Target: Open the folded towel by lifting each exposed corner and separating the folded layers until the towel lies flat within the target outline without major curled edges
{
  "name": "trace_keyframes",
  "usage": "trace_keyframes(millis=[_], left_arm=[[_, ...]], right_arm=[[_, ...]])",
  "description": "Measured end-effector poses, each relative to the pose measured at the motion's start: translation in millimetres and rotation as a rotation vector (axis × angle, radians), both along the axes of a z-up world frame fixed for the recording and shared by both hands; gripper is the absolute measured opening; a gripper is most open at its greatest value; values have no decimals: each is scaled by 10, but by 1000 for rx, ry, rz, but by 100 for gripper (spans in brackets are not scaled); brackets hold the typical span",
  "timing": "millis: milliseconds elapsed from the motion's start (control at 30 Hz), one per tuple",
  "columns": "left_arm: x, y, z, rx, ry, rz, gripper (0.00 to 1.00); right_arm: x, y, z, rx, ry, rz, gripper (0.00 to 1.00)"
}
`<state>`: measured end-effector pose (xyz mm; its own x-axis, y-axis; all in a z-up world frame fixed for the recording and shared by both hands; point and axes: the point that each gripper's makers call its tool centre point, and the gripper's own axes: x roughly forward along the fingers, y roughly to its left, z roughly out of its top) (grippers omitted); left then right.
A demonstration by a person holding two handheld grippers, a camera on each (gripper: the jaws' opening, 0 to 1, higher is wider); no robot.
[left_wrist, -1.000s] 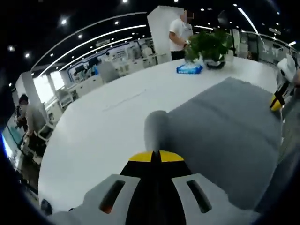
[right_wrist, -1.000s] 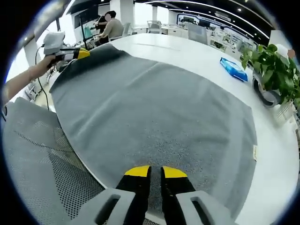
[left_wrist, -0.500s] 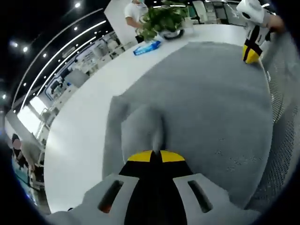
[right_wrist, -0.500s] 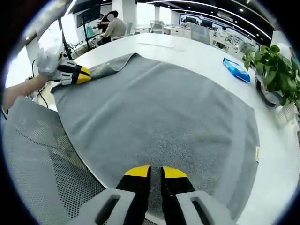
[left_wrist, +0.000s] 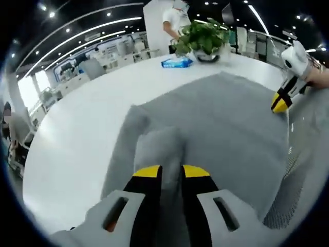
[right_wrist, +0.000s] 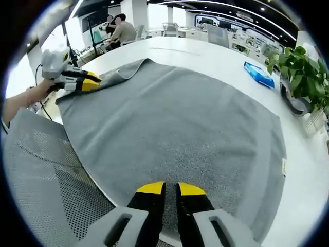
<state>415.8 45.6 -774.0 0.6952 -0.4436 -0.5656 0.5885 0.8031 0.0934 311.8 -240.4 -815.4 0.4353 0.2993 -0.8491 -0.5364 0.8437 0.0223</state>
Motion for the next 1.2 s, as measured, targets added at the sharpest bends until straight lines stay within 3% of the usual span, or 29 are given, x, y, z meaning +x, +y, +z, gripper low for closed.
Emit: trace_keyframes(millis=[133,300,500,600,767,900,1033,1200], left_arm=[[258,84,153,-20,-23,38,14],[564,163,45,-14,9,43,13],[603,54,-232,3,122,20,13],[568,-12,-295,31,127,-1,7],[555,-18,-237,56,95,-21,3],[584,94,-110,76,57,-23,1],[703,307,150,65,7,1,1],[906,686,389,111,-43,37,1]], right_arm=[[-22,13,-48,-1,17,5,5],[-15,10,-47,1,13,1,5],[-7,18,-47,-8,5,9,5],[-4,14,-47,-9,4,11,5],[6,4,-46,9,10,-12,4],[6,6,-46,9,8,-8,4],[5,6,-45,15,9,-14,4],[5,10,-45,14,9,-11,4]])
